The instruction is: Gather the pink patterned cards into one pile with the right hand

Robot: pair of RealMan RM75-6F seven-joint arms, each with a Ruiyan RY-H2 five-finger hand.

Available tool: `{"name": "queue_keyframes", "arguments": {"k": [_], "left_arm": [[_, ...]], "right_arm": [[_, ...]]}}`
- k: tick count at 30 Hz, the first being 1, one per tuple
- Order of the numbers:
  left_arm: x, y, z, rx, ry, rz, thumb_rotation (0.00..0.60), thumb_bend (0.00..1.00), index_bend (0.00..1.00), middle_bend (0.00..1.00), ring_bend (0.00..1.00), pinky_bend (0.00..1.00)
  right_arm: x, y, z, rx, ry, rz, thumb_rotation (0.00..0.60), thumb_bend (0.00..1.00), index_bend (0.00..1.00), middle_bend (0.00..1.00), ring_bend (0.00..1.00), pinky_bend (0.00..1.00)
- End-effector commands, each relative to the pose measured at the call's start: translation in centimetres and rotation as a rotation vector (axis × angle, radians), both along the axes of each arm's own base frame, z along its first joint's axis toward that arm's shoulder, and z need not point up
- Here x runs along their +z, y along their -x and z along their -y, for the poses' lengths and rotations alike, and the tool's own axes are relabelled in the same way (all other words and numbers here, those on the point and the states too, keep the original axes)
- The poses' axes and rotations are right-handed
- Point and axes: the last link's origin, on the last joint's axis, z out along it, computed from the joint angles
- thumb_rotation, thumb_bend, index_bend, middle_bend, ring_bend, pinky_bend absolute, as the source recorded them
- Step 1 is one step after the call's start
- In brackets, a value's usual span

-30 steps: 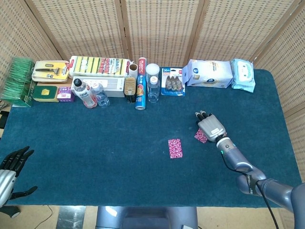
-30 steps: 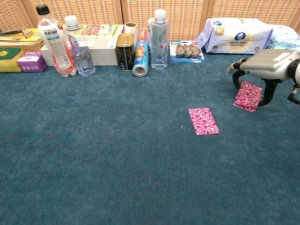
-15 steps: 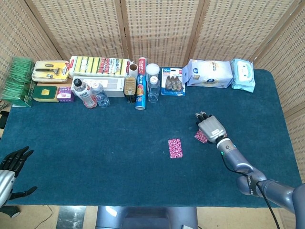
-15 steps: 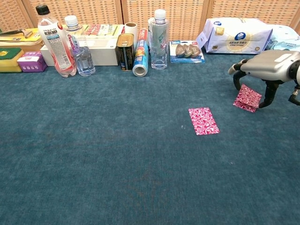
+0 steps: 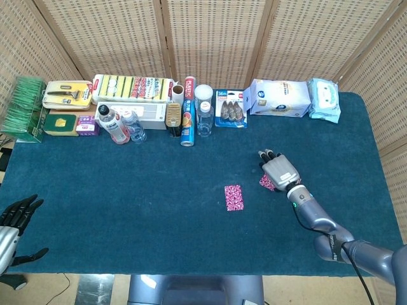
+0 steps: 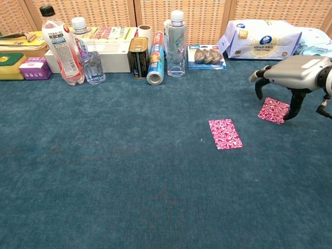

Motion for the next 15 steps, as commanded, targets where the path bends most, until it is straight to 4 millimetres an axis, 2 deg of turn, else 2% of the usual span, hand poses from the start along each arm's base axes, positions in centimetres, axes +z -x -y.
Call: {"name": "queue_keyframes", "arguments": {"k": [1,4,7,10,15], "left_arm": [[0.0,0.0,0.0,0.0,-0.001,0.001,0.6,0.03,0.0,0.0,0.0,0.05],[0.0,0.0,0.0,-0.001,0.0,0.0,0.6,0.03,0.0,0.0,0.0,0.05],[0.0,0.0,0.1,-0.003,0.002,-0.001,0.6,0.03,0.0,0.0,0.0,0.05],[-0.1,-0.1,0.1,-0.007,0.005,-0.002,0.6,0.03,0.0,0.0,0.0,0.05],[0.0,-0.1,0.3,-0.008,0.002,0.0,0.6,0.03,0.0,0.0,0.0,0.05]], "right_arm": [[0.6,-0.9,-0.3,0.035,0.003,0.01,0.6,0.17,0.32,0.09,0.1,0.35],[0.7,-1.5,-0.7,0.052,-0.009,0.03,0.6,0.15,0.32,0.09,0.1,0.34],[0.5,-2.3,-1.5,0.086,-0.043,0.051,0.6,0.08,0.32,0.09,0.1,0.34],[-0.4,-3.5,-3.2,0.191,-0.123,0.033,0.6,0.01,0.32,0.1,0.1,0.33],[-2.1,-4.8,-4.9,0.357,-0.208,0.003,0.6,0.0,0.31,0.1,0.1,0.33]]}}
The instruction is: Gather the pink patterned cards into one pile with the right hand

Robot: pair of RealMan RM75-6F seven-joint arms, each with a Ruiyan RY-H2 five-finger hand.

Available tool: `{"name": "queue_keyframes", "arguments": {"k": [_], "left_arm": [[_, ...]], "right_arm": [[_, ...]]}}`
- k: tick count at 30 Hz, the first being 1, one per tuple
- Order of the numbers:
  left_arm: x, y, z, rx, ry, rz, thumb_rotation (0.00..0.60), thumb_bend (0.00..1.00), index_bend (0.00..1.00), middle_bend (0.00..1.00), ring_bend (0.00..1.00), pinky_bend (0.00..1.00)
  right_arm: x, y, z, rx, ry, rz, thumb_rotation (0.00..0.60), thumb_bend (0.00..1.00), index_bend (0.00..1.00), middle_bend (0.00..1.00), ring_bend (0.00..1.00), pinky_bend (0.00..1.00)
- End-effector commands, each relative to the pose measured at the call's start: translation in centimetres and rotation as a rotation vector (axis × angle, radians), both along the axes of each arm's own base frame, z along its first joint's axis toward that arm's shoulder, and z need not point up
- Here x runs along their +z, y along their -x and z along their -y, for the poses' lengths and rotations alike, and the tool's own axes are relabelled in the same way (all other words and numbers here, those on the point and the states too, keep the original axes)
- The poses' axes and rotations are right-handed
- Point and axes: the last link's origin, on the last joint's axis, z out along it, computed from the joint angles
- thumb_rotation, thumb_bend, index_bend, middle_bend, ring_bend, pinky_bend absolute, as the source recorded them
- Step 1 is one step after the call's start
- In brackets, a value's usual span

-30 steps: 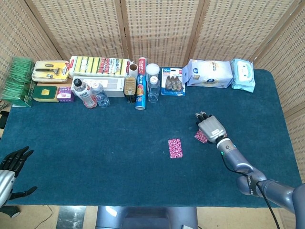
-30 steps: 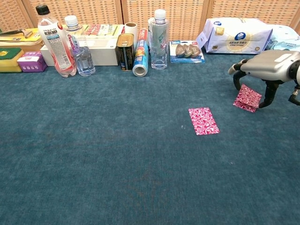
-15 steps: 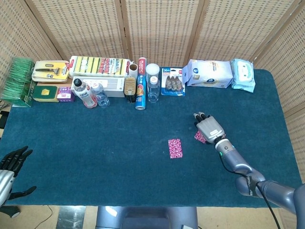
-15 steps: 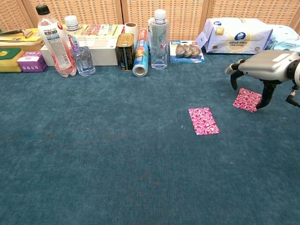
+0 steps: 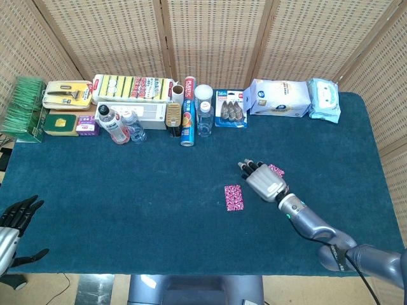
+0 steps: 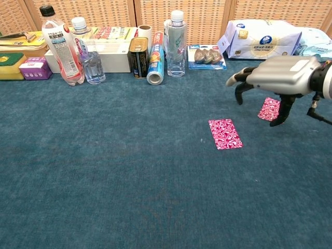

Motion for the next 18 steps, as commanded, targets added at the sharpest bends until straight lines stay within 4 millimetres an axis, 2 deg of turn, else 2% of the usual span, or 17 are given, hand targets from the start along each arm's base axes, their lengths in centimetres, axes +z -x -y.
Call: {"name": "queue_keyframes", "arguments": {"k": [1,10,18], "left_arm": [[0.1,0.0,0.0,0.0,-0.003,0.002,0.6,0.03,0.0,0.0,0.0,0.05],[0.3,0.2,0.0,0.001,-0.004,0.01,0.6,0.03,0.0,0.0,0.0,0.05],[0.7,0.4,0.0,-0.001,-0.006,0.023,0.6,0.03,0.0,0.0,0.0,0.05]], "right_arm": [[-1.7,-1.3,-1.9,0.164,-0.09,-0.024,0.6,0.0,0.31,0.1,0.1,0.33],[-4.1,-3.1,-2.8,0.285,-0.146,-0.086,0.6,0.0,0.31,0.1,0.1,0.31],[-4.8,-4.8,-2.6,0.309,-0.133,-0.105,0.6,0.0,0.31,0.09,0.1,0.31]]}}
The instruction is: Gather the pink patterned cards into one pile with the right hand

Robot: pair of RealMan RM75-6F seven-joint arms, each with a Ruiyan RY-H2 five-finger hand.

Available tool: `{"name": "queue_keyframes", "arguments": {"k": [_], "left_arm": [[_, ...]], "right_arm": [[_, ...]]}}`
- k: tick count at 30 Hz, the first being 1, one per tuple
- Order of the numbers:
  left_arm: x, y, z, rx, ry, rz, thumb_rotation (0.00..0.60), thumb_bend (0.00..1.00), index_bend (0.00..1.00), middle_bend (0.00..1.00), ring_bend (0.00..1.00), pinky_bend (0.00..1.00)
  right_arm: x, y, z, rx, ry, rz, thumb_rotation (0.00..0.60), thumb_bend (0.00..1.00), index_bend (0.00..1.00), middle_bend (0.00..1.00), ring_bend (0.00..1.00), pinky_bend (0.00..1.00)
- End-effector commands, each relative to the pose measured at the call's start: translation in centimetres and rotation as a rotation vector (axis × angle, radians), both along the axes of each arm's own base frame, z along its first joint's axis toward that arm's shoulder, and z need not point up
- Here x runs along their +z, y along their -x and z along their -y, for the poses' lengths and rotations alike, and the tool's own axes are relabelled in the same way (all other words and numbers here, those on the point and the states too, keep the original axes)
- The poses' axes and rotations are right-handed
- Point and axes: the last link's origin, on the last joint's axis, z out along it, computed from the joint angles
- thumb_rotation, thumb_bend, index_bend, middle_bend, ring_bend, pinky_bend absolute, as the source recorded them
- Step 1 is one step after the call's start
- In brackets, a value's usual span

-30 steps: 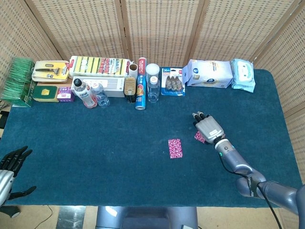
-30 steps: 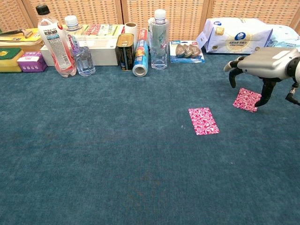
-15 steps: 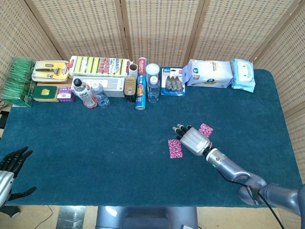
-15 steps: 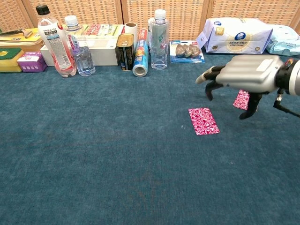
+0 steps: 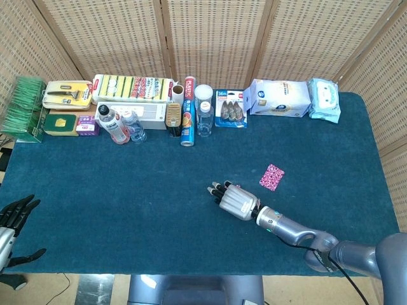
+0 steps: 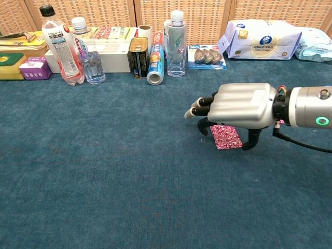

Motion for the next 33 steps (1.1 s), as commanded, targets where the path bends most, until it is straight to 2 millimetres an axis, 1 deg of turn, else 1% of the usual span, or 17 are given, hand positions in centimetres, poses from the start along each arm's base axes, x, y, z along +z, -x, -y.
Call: {"name": "queue_keyframes", "arguments": {"k": [1,6,10,18,33], "left_arm": [[0.1,0.0,0.0,-0.002,0.0,0.003,0.6,0.03,0.0,0.0,0.0,0.05],[0.2,0.1,0.0,-0.007,0.002,0.007,0.6,0.03,0.0,0.0,0.0,0.05],[0.3,0.1,0.0,-0.006,-0.001,0.011,0.6,0.03,0.0,0.0,0.0,0.05],[0.1,0.1,-0.1,-0.006,0.005,0.005,0.6,0.03,0.0,0.0,0.0,0.05],[0.1,0.0,-0.1,-0.002,0.004,0.004,0.6,0.03,0.0,0.0,0.0,0.05]], "right_arm": [[-0.2,-0.7,0.2,0.008,0.008,-0.009,0.6,0.0,0.31,0.09,0.1,0.31],[-0.4,-1.2,0.8,0.035,0.024,-0.066,0.6,0.0,0.31,0.09,0.1,0.32],[-0.3,-1.0,1.3,0.094,0.037,-0.134,0.6,0.0,0.27,0.08,0.11,0.32],[-0.2,-1.5,1.7,0.085,0.044,-0.101,0.6,0.0,0.26,0.08,0.11,0.33],[0.2,-0.5,2.6,0.089,0.091,-0.167,0.6,0.0,0.27,0.07,0.12,0.33]]}}
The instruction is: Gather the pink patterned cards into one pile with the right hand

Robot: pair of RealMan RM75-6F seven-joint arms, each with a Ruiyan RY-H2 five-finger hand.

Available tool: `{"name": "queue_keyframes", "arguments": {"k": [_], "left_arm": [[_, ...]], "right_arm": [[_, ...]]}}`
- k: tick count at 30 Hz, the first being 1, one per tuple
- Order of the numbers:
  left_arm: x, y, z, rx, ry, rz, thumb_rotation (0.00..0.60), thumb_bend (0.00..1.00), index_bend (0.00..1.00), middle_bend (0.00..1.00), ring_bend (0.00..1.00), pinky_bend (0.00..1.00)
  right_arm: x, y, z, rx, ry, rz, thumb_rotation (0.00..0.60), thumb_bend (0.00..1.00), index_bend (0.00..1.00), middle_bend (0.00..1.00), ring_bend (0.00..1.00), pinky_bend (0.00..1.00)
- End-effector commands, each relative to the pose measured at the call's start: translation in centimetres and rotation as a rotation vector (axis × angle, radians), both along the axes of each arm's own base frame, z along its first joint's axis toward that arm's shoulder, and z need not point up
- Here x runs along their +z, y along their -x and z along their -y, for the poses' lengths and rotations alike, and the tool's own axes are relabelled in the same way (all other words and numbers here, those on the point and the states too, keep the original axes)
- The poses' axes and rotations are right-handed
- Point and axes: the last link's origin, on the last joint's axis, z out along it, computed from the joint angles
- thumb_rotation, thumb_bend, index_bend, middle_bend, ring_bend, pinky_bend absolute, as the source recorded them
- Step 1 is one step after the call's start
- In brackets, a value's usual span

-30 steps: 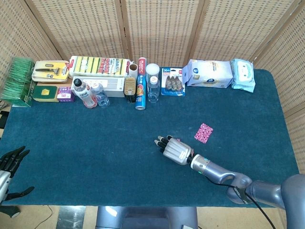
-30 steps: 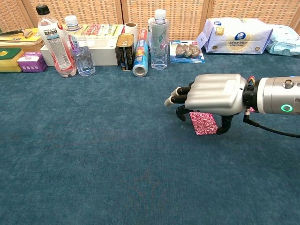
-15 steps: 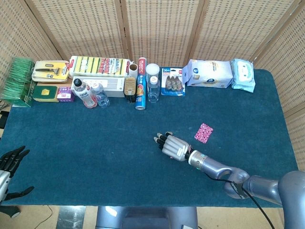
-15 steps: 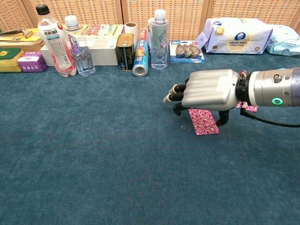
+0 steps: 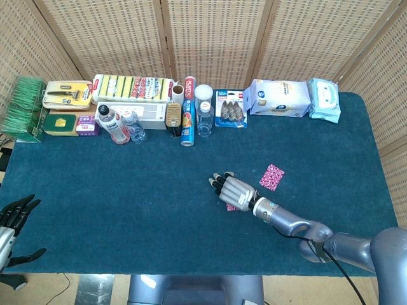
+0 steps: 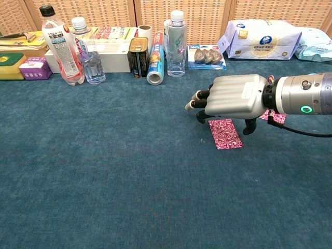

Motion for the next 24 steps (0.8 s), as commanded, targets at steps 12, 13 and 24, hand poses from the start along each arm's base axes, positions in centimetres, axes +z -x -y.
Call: {"name": "queue_keyframes", "arguments": {"k": [12,13,24], "left_arm": [[0.03,-0.01,0.1,-0.004,0.003,0.002,0.6,0.03,0.0,0.0,0.0,0.05],[0.04,-0.01,0.1,-0.004,0.003,0.003,0.6,0.03,0.0,0.0,0.0,0.05],[0.14,0.07,0.07,-0.004,0.003,0.006,0.6,0.03,0.0,0.0,0.0,0.05]], "right_arm": [[-0.27,-0.35,-0.21,0.012,0.01,-0.026,0.6,0.0,0.28,0.07,0.12,0.34],[-0.33,-0.39,-0.17,0.012,0.012,-0.031,0.6,0.0,0.28,0.07,0.12,0.34],[-0.55,-0.25,-0.02,0.01,0.024,-0.073,0.6,0.0,0.29,0.06,0.12,0.35]]}}
